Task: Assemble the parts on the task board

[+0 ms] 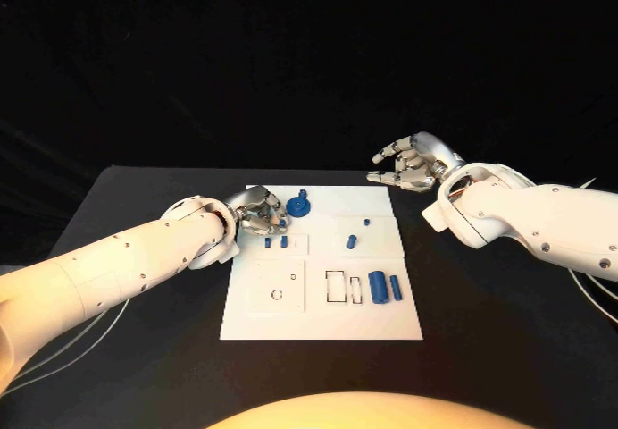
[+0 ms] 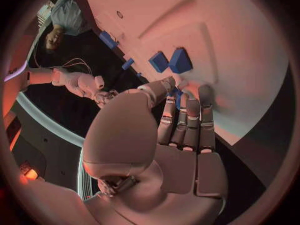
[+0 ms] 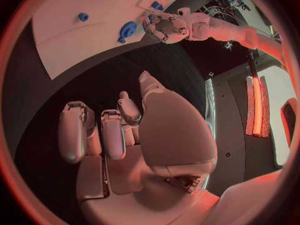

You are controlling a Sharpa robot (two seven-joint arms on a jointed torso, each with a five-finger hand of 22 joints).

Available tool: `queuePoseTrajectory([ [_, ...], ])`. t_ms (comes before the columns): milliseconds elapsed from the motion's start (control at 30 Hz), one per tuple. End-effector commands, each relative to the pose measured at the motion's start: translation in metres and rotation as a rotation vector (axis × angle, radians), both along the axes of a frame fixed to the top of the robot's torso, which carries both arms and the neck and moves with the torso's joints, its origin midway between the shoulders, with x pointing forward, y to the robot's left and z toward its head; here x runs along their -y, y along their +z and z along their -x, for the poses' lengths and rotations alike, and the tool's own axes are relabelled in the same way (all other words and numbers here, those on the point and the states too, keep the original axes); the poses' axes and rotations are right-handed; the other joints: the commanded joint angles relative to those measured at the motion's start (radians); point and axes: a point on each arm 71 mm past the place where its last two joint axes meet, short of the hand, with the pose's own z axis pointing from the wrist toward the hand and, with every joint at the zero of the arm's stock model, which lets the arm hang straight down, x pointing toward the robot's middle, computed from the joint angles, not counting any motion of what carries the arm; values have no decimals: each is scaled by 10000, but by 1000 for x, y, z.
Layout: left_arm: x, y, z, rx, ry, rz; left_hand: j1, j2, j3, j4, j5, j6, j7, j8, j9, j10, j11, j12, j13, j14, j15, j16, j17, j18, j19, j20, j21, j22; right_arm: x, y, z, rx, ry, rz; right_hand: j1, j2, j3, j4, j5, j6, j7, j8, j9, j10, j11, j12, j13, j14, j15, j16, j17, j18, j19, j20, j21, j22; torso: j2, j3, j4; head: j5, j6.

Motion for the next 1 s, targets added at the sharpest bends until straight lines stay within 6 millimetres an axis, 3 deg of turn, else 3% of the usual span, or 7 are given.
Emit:
queuePoseTrajectory([
  [33, 0, 0, 0, -57, 5, -7, -41, 244, -216, 24, -110, 145, 50, 42, 222, 56, 44, 125, -60, -33, 23, 227, -74, -395, 72, 72, -37, 47, -1, 0, 0, -3, 45, 12, -277, -96, 368, 79, 80, -24, -59, 146, 85, -127, -71, 70, -26, 661, -24, -120, 947, 182, 153, -114, -148, 1239, -2, 4, 7, -6, -2],
  [1000, -3, -4, -2, -347, 37, -307, -40, 208, -232, 8, -115, 94, 63, -6, 194, 50, 55, 135, -75, 26, 30, 254, -30, -394, 83, 76, -21, 59, -1, 0, 0, 2, 53, 14, -277, -96, 368, 79, 80, -24, -59, 146, 85, -127, -71, 70, -26, 661, -24, -120, 947, 182, 153, -114, -148, 1239, -3, -1, 6, -11, -46],
])
